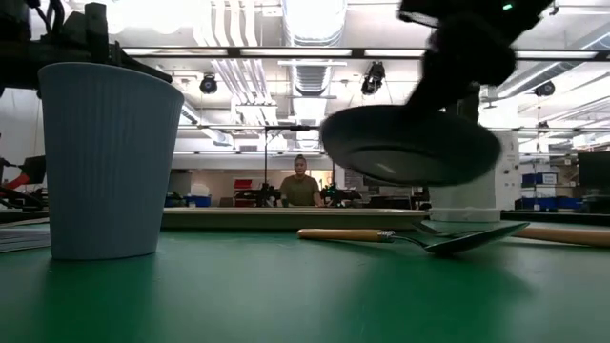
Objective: Pick and place plate/cup/fork/spoon on tray
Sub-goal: Put the blue plate on the white tray
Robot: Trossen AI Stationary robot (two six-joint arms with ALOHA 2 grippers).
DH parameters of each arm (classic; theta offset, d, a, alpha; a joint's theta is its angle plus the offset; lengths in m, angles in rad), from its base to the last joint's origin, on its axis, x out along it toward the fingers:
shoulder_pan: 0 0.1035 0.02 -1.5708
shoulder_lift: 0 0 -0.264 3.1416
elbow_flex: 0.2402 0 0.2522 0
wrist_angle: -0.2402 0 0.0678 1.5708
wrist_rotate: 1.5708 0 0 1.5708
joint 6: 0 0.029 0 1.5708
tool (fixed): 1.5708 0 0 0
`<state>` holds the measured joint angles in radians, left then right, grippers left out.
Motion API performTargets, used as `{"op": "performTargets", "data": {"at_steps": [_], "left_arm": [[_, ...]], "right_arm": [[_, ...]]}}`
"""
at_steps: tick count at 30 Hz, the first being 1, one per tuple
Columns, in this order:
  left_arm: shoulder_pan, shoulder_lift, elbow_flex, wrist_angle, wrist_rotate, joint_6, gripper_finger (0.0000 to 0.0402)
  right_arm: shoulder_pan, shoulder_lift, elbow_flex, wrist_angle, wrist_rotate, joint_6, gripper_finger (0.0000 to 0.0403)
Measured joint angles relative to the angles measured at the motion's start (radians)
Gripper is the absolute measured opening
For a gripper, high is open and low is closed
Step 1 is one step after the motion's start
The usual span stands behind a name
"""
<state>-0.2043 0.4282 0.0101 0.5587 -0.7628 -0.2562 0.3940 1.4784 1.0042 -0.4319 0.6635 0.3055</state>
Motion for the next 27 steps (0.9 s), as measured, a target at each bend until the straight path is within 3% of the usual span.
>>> {"op": "performTargets", "data": {"at_steps": [6, 15, 21, 27], "left_arm": [[0.000, 0.000, 0.000, 0.001, 0.000, 0.000, 0.0000], [0.000, 0.000, 0.000, 0.001, 0.000, 0.000, 0.0000], [0.000, 0.001, 0.000, 0.001, -0.001, 0.001, 0.0000], [0.000, 0.002, 0.000, 0.001, -0.001, 0.001, 0.0000]], "right_arm": [[-0.056, 0.176, 0.165, 0.053, 0.026, -0.244, 0.0009], [-0.233, 0.370, 0.435, 0.080, -0.300, -0.545, 0.0009], [-0.366, 0.469, 0.544, 0.135, -0.514, -0.615, 0.0009], [-0.456, 0.568, 0.623, 0.153, -0.558, -0.661, 0.0009]]}}
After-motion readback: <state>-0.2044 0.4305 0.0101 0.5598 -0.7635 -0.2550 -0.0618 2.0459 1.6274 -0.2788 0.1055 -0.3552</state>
